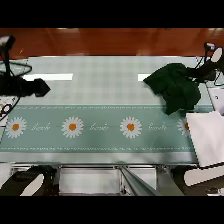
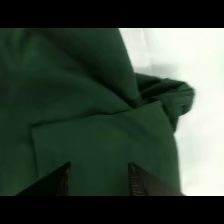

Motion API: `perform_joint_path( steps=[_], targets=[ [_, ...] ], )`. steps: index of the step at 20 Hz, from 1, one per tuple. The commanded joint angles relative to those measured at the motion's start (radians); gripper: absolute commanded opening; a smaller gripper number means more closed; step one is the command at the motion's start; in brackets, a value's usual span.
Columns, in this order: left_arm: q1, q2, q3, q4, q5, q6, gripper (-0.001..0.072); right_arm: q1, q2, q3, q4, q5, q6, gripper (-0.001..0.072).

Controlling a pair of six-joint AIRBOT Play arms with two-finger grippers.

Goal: Fold the shirts.

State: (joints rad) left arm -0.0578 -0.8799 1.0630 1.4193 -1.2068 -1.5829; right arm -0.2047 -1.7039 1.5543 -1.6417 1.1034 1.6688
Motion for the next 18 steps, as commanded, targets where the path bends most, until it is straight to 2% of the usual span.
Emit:
perform_joint_path(
  steps=[1,3,4,6,7,10,14,18],
  targets=[
    [0.001,0.130,-0.204,-0.006,0.086,-0.070,0.0508,-0.011,-0.106,-0.002,0.063,0.002,-0.037,0.0412],
    [0.001,0.125,-0.240,-0.009,0.106,-0.073,0.0508,-0.006,-0.135,-0.002,0.070,0.004,-0.037,0.0392],
    [0.001,0.119,-0.247,-0.009,0.116,-0.073,0.0508,-0.001,-0.140,-0.002,0.068,0.009,-0.038,0.0318],
    [0.002,0.107,-0.248,-0.007,0.144,-0.072,0.0507,0.001,-0.139,0.007,0.096,0.029,-0.077,0.0068],
    [0.004,0.105,-0.248,0.009,0.171,-0.072,0.0507,0.001,-0.139,0.024,0.114,0.056,-0.092,0.0022],
    [0.026,0.108,-0.218,0.096,0.214,-0.072,0.0507,0.001,-0.085,0.111,0.173,0.128,-0.115,0.0022],
    [0.187,0.123,-0.138,0.103,0.166,-0.073,0.0507,0.001,0.104,0.237,0.279,0.083,-0.118,0.0022],
    [0.323,0.193,-0.135,0.103,0.094,-0.072,0.0507,0.001,0.279,0.370,0.393,0.070,-0.167,0.0022]
  ],
)
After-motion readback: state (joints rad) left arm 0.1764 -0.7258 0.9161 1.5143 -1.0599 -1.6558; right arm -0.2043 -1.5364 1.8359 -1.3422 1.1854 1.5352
